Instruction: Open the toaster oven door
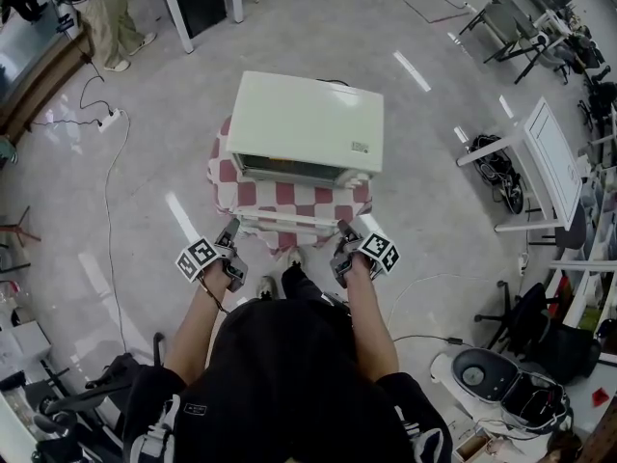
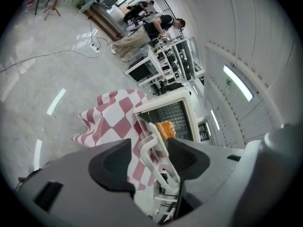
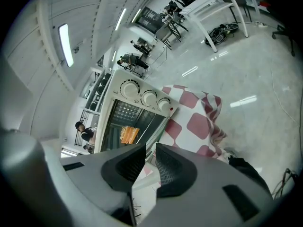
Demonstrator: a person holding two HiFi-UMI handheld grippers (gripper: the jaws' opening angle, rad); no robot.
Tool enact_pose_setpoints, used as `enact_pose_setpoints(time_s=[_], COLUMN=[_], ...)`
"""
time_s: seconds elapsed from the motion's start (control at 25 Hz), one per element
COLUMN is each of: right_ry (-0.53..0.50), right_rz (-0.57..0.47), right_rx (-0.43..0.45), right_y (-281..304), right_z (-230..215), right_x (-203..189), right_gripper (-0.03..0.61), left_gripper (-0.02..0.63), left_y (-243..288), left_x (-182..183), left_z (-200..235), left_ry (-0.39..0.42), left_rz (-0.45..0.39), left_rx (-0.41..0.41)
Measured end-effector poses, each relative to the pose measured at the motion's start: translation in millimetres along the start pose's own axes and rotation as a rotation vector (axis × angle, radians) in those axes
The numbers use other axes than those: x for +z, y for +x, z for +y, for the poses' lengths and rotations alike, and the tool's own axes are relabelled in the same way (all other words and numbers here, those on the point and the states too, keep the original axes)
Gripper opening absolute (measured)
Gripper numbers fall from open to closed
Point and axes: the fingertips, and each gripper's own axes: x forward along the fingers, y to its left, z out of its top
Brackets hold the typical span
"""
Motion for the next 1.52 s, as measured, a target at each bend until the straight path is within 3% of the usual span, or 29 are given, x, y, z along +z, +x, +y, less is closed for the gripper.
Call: enact_pose_setpoints(time_s=[0.16, 0.36, 0.48, 0.56, 0.8, 1.28, 1.52], right_ry=[-0.008, -0.031, -0.056, -0.075, -0.199, -0.551, -0.733], right_rz=[0.001, 0.018, 0.041, 0.061, 0.154, 0.362, 0.421], right_rx=[0.002, 0.002, -0.005, -0.014, -0.086, -0.274, -0.368], right_y=[1, 2, 5, 4, 6, 33, 45], right_z=[-2, -2, -5, -9, -33, -84, -103], right_x=[1, -1, -5, -9, -27, -60, -70], right_gripper=[0.084, 0.084, 0.084, 0.084, 0.086, 0.097, 0.092], left_gripper=[0.238, 0.236, 0.118, 0.109, 0.104, 0.117, 0.112], left_y=[9, 39, 45, 44, 41, 53, 62], left_x=[29, 28, 24, 20, 3, -24, -32], left_z=[2, -1, 0, 3, 27, 89, 104], left_ry=[0.022, 0.075, 0.131, 0.152, 0.350, 0.526, 0.761], left_rz=[-0.015, 0.087, 0.134, 0.153, 0.260, 0.358, 0.405], left_rx=[-0.020, -0.039, -0.041, -0.031, 0.075, 0.259, 0.381])
